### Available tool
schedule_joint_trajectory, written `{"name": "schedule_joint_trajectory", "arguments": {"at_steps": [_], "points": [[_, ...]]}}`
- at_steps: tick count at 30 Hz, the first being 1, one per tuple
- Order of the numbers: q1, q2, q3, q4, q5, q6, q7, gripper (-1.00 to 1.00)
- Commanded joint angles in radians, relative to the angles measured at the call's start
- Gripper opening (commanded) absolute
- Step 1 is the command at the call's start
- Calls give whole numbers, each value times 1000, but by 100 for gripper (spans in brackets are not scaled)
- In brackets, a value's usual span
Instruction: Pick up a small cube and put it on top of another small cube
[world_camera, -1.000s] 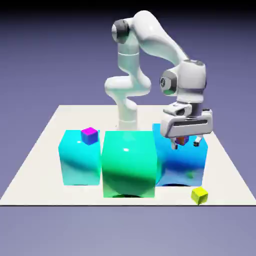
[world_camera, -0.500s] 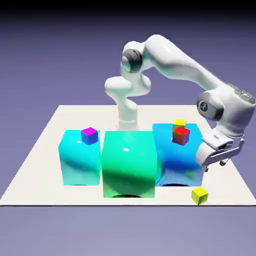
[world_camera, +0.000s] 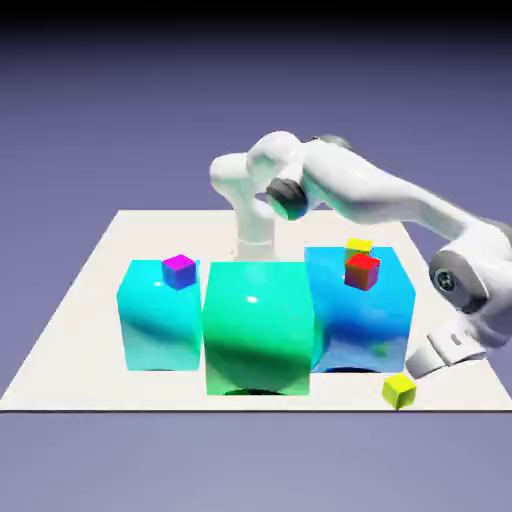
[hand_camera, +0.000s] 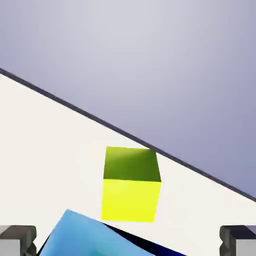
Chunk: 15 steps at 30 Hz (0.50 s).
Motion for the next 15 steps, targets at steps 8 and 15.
{"name": "schedule_joint_trajectory", "arguments": {"at_steps": [8, 15], "points": [[12, 178, 68, 175, -53, -164, 34, 0], [-86, 123, 84, -79, -56, -20, 89, 0]]}}
